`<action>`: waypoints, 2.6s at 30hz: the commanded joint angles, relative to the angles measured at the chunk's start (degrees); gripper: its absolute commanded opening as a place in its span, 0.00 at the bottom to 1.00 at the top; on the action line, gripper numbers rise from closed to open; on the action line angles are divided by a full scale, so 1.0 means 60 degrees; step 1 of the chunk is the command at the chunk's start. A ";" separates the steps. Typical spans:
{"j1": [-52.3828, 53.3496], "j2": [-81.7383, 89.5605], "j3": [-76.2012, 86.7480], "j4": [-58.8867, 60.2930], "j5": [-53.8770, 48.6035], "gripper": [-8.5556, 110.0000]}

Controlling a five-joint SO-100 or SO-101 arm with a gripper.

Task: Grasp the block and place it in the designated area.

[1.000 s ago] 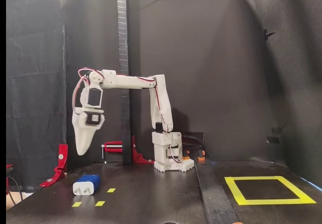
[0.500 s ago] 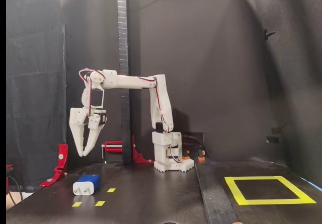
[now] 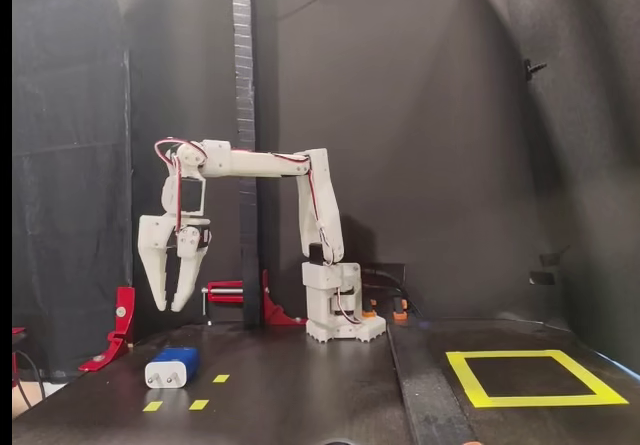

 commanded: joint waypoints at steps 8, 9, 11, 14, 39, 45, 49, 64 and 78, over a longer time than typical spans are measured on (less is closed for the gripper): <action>0.0205 0.0366 0.0015 -0.0615 -0.0044 0.30; 0.0234 0.0366 0.0015 -0.0615 -0.0103 0.31; 0.0293 0.0366 0.0029 -0.0615 -0.0308 0.31; 0.0308 0.0352 0.0044 -0.0586 -0.0454 0.31; 0.0469 -0.1348 0.0103 -0.1377 0.0000 0.35; 0.0483 -0.2095 0.0103 -0.1904 0.0000 0.36; 0.0425 -0.2476 0.0103 -0.2080 0.0000 0.36; 0.0073 -0.3223 0.0103 -0.2227 0.0015 0.36; 0.0264 -0.3442 0.0132 -0.2534 -0.0146 0.36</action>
